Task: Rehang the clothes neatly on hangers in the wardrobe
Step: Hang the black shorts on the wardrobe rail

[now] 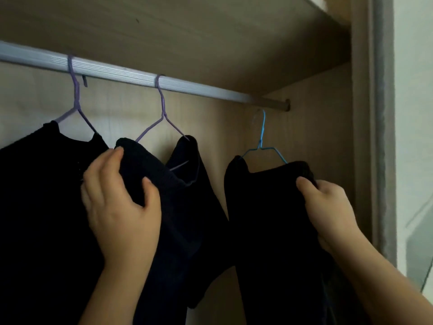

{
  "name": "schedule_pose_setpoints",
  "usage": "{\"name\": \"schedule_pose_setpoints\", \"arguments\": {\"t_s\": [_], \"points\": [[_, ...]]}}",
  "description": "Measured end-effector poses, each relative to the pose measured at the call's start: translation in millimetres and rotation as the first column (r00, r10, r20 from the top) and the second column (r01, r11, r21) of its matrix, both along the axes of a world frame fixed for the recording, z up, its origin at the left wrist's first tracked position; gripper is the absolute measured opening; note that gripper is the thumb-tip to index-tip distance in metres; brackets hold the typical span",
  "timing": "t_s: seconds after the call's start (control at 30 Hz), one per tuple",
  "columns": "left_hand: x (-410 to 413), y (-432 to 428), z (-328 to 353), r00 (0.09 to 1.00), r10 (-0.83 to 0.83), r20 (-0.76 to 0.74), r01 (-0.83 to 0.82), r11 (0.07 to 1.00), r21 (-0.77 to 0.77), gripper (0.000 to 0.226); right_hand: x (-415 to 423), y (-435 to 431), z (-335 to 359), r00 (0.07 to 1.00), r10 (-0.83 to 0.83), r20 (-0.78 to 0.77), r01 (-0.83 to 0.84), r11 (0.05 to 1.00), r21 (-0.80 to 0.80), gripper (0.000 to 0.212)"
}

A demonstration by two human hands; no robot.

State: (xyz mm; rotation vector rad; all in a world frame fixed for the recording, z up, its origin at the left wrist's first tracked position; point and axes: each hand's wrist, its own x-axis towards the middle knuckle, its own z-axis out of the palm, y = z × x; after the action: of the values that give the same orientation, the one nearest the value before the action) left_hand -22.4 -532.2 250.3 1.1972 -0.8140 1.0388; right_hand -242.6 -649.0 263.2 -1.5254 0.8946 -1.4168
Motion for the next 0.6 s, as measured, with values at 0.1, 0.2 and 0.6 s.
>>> {"name": "schedule_pose_setpoints", "arguments": {"t_s": [0.1,0.2,0.6], "points": [[-17,2,7,0.999,0.012,-0.047,-0.008,0.997,0.079,0.041,2,-18,15,0.999,-0.035,-0.009,0.033,0.987,-0.155,0.037],[-36,-3,13,0.998,0.062,0.012,-0.063,0.987,0.145,0.034,6,-30,30,1.0,0.014,-0.028,-0.021,0.968,-0.252,0.034],[-72,-24,24,0.994,0.052,0.099,-0.085,0.928,0.362,0.042,69,-65,70,0.974,0.021,-0.226,-0.095,0.942,-0.322,0.04]]}}
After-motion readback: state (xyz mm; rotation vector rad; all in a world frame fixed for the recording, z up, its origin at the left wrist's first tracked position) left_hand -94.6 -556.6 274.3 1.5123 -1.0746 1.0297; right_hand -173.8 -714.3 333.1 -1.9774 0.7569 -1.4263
